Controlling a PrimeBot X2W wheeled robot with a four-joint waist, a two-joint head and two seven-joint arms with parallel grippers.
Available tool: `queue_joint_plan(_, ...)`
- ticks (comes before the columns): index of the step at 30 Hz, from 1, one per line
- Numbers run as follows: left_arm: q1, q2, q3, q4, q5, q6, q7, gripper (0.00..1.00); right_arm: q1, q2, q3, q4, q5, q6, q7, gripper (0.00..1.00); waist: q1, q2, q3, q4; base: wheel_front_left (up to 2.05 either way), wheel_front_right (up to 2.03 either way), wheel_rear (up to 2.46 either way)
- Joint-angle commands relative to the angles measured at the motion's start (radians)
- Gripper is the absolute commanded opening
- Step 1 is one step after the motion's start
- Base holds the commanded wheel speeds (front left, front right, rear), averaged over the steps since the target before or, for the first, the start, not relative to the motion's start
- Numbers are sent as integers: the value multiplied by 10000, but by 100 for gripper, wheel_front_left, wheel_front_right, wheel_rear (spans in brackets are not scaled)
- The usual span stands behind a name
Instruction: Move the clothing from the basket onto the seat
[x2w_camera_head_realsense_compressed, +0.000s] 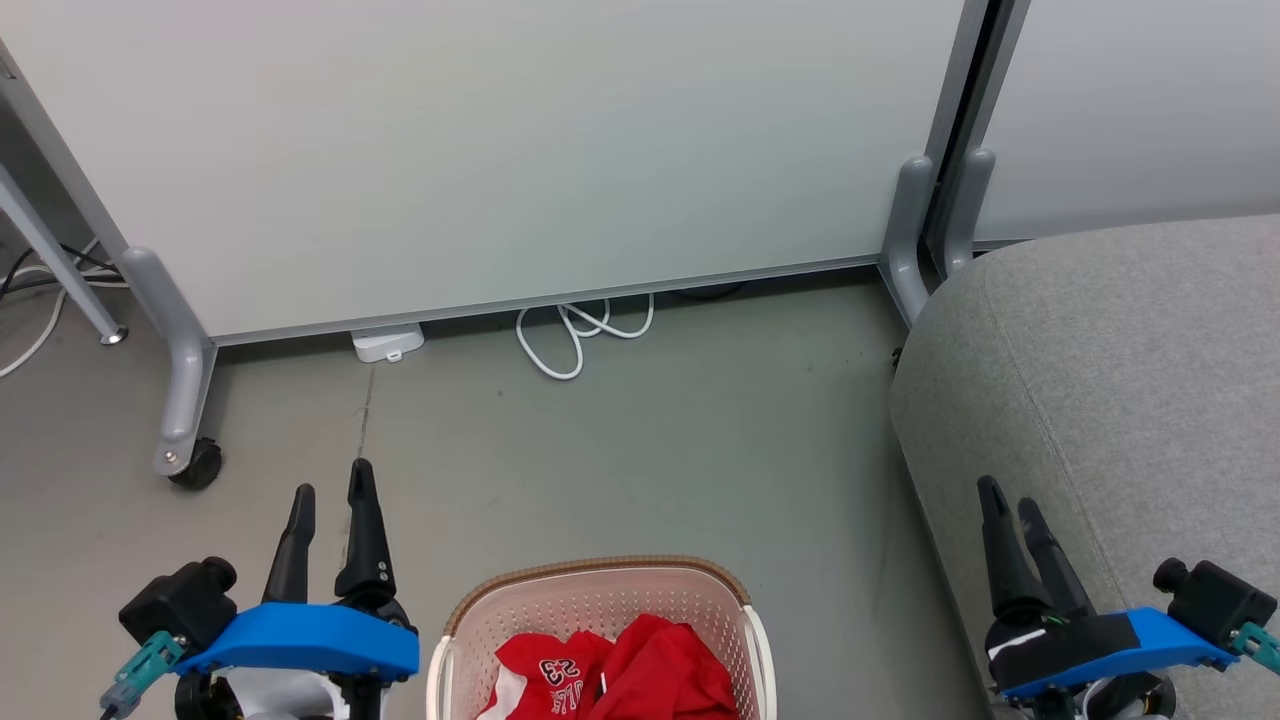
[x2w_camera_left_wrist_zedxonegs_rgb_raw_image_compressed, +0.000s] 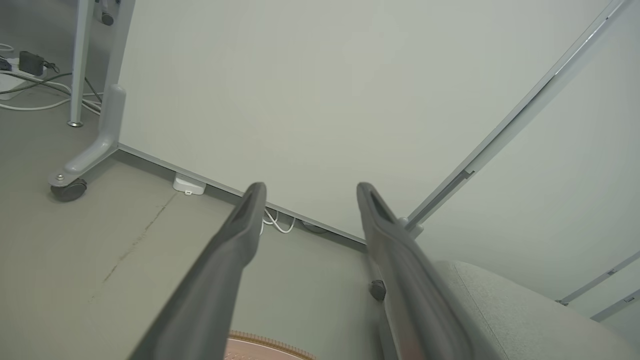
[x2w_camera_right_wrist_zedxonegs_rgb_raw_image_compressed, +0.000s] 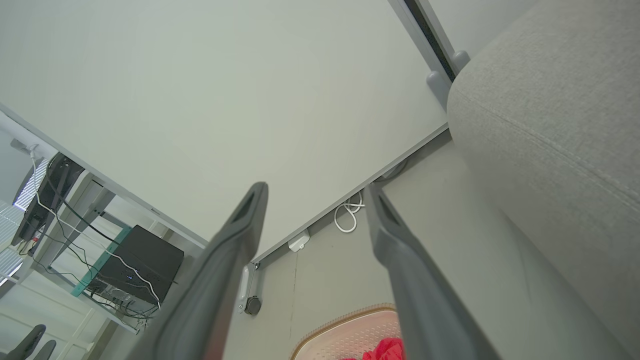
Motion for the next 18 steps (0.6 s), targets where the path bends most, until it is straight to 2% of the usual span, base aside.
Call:
queue_joint_plan(1,-221,71,-58,-89,390,49,-128,100,-226,-81,2,-43,-319,15,-129,100,-1,0,-1,2,0,0,0)
queue_joint_plan(18,-213,83,-349,-127,2273,178,-579,100,-254,-97,111,134,-2055,18,-580,100,-1,0,5,5,0,0,0)
